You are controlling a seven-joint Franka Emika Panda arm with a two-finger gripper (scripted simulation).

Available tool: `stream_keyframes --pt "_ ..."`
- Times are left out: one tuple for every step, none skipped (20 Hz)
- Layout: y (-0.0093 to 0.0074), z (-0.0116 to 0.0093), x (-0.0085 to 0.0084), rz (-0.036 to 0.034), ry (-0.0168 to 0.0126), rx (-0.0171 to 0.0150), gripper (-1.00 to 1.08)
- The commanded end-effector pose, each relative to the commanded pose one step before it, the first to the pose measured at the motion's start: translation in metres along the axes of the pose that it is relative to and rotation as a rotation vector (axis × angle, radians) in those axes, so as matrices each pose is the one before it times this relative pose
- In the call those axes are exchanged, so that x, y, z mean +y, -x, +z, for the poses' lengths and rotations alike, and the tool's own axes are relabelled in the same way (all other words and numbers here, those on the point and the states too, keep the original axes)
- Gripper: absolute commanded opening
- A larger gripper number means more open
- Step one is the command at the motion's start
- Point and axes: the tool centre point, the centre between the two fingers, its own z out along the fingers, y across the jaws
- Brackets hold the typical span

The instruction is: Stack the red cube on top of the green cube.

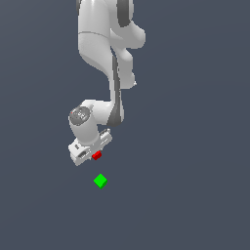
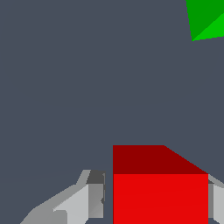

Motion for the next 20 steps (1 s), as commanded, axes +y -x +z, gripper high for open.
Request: stream_keyframes --pt "-0.00018 0.00002 0.00068 0.00037 0.00107 0.00068 -1.0" --pt "0.0 0.0 0.0 0.0 0.0 0.0 -1.0" --pt "0.0 0.0 0.0 0.0 0.0 0.0 -1.0" --pt "0.0 0.0 0.0 0.0 0.0 0.0 -1.0" --pt "0.0 0.0 0.0 0.0 0.0 0.0 -1.0" --pt "0.0 0.0 0.0 0.0 0.0 0.0 -1.0" --pt "0.0 0.0 0.0 0.0 0.0 0.0 -1.0" --pt "0.0 0.0 0.0 0.0 0.0 0.0 -1.0" --pt "0.0 0.0 0.0 0.0 0.0 0.0 -1.0" --pt "0.00015 -0.00021 -0.00009 0.0 0.0 0.0 -1.0" --pt "0.00001 -0.00029 -0.00002 0.0 0.0 0.0 -1.0" --pt "0.00004 -0.00087 -0.00004 0.0 0.0 0.0 -1.0" --pt "0.00006 -0.00147 -0.00007 0.0 0.0 0.0 -1.0" --pt "0.00007 -0.00208 -0.00009 0.0 0.0 0.0 -1.0" --pt "0.00008 -0.0027 -0.0001 0.0 0.0 0.0 -1.0" --pt "0.00009 -0.00334 -0.00011 0.0 0.0 0.0 -1.0" --pt "0.00009 -0.00401 -0.00011 0.0 0.0 0.0 -1.0" --pt "0.00008 -0.00469 -0.0001 0.0 0.0 0.0 -1.0" --pt "0.00008 -0.00539 -0.0001 0.0 0.0 0.0 -1.0" --pt "0.00008 -0.00611 -0.0001 0.0 0.0 0.0 -1.0"
